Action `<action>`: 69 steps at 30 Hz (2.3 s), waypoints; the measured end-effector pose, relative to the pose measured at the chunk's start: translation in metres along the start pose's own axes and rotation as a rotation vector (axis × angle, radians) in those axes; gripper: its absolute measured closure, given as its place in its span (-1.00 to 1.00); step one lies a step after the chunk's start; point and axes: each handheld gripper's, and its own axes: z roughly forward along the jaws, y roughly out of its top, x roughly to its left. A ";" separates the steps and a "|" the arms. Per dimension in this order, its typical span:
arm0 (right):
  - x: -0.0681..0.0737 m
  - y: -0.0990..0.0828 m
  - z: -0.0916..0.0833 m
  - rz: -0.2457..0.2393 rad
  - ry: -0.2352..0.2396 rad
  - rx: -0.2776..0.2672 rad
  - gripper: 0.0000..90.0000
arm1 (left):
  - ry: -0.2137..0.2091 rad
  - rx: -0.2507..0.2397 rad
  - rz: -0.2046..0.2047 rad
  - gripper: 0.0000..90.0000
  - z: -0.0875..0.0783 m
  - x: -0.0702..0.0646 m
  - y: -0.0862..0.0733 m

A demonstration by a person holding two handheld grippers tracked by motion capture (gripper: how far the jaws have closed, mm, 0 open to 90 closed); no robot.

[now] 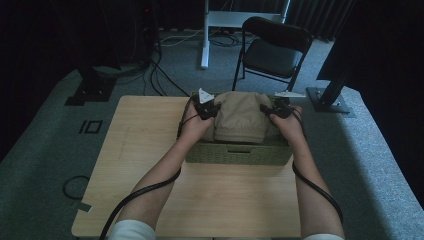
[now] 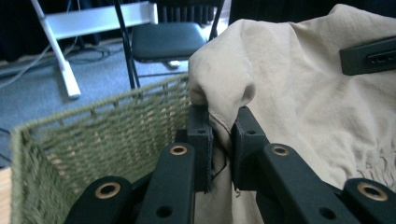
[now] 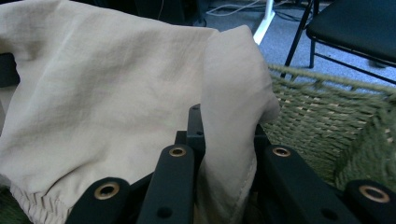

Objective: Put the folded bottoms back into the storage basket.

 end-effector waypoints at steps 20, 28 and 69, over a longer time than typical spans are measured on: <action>-0.001 -0.031 0.050 0.029 -0.062 0.123 0.74 | 0.023 0.135 0.000 0.74 0.031 0.013 -0.027; -0.001 -0.038 0.066 0.046 -0.111 0.184 0.57 | 0.055 0.147 0.004 0.55 0.037 0.020 -0.029; 0.017 0.002 0.034 -0.010 -0.087 0.030 -0.67 | 0.010 0.091 -0.003 -0.58 0.008 0.011 0.008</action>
